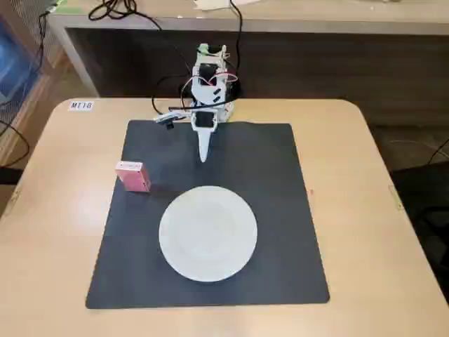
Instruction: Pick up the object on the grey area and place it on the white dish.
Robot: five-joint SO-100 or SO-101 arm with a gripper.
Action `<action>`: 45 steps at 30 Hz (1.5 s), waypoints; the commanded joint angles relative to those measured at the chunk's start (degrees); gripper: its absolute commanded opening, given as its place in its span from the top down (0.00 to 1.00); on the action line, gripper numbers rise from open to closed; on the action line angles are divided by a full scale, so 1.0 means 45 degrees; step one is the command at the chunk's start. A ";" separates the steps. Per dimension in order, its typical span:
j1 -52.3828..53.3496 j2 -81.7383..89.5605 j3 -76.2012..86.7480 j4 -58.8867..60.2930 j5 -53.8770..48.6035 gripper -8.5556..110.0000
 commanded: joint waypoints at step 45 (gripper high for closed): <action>0.5703 -1.5312 -1.9023 0.5938 -0.3633 0.93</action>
